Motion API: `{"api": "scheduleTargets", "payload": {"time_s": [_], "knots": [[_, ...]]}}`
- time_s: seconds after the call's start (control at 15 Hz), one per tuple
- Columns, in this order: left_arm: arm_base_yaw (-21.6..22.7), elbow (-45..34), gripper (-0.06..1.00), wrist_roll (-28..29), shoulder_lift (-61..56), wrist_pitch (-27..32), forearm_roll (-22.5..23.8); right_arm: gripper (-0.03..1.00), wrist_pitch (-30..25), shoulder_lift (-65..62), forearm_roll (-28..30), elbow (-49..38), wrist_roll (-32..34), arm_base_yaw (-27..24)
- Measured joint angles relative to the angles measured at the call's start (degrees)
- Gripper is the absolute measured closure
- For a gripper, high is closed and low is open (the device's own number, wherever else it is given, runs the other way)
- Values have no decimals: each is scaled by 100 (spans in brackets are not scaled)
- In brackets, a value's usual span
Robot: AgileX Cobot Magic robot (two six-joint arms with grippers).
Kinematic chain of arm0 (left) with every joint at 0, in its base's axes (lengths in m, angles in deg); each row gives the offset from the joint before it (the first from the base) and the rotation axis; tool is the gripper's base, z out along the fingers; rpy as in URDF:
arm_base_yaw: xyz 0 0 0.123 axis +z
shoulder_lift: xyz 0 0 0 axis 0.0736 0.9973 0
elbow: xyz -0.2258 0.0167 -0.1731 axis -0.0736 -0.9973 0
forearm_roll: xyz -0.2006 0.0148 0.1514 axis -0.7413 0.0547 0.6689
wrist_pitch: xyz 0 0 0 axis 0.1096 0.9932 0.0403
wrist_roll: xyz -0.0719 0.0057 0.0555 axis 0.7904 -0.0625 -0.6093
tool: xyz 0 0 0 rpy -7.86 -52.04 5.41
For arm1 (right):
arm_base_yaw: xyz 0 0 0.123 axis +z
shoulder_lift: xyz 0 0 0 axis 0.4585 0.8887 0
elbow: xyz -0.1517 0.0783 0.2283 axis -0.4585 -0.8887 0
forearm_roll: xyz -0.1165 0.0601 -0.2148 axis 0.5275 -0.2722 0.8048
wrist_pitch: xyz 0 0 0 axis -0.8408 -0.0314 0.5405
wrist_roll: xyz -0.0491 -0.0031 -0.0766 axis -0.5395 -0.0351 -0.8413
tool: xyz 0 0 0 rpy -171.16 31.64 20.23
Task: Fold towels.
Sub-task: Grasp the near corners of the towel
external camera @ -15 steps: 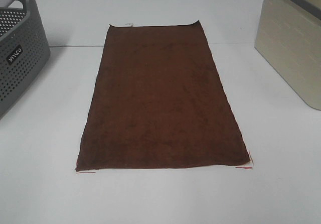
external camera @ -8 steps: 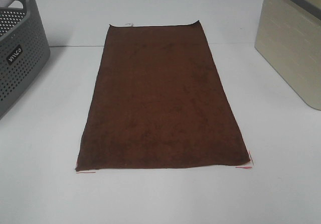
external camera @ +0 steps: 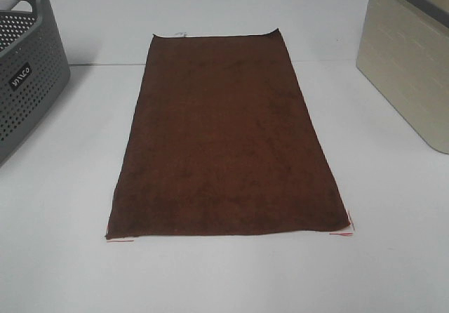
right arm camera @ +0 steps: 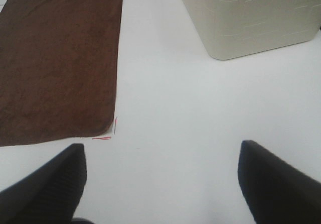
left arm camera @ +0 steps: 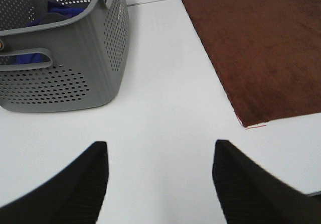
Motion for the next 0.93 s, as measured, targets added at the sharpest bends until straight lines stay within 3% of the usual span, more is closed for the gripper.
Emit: {"api": "scheduleTargets", "payload": {"time_s": [0.93], "knots": [[0,0,36,0,0,0,0,19,0,0,0,0,0,0]]}}
